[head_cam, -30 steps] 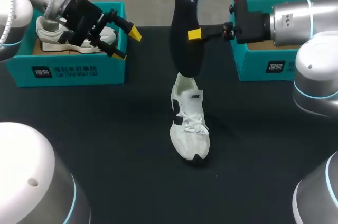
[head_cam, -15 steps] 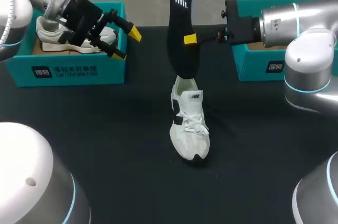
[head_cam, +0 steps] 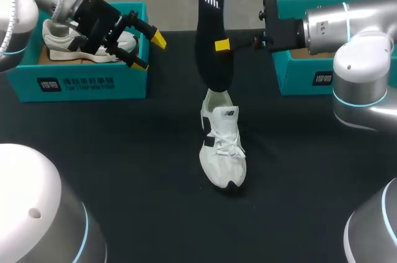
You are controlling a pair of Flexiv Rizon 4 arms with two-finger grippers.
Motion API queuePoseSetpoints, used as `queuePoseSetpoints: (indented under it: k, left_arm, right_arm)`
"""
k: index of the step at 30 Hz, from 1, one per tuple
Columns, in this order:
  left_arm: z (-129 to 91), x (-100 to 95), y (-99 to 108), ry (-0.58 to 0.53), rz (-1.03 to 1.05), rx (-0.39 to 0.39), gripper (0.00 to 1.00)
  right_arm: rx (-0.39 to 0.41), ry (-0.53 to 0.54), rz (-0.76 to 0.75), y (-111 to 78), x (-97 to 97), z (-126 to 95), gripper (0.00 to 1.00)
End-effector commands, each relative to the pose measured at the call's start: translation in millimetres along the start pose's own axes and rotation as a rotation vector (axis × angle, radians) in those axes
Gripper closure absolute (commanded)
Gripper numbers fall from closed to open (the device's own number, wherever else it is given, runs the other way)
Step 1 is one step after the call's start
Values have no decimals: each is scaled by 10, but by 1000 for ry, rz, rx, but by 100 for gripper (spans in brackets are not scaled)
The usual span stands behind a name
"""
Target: Take the shoe out of the shoebox, open the shoe tongue, remove and reinsert the insole, then place the shoe into the shoebox
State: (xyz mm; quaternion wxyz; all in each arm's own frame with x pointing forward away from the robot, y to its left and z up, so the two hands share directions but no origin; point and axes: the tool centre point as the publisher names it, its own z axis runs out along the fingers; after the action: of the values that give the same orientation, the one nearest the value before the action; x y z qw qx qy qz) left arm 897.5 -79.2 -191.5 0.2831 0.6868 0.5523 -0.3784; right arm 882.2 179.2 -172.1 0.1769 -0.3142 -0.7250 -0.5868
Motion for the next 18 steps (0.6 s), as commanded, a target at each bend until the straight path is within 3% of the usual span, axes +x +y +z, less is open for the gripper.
queuePoseSetpoints:
  k: [1, 7, 18]
  left_arm:
    - [-6, -1, 3, 3, 1, 2, 0]
    - [-6, -1, 3, 3, 1, 2, 0]
    - [-6, -1, 3, 3, 1, 2, 0]
  right_arm:
    - [59, -36, -56, 87, -67, 12, 100]
    - [60, -17, -109, 181, -232, -11, 100]
    - [96, 81, -153, 65, -545, 48, 100]
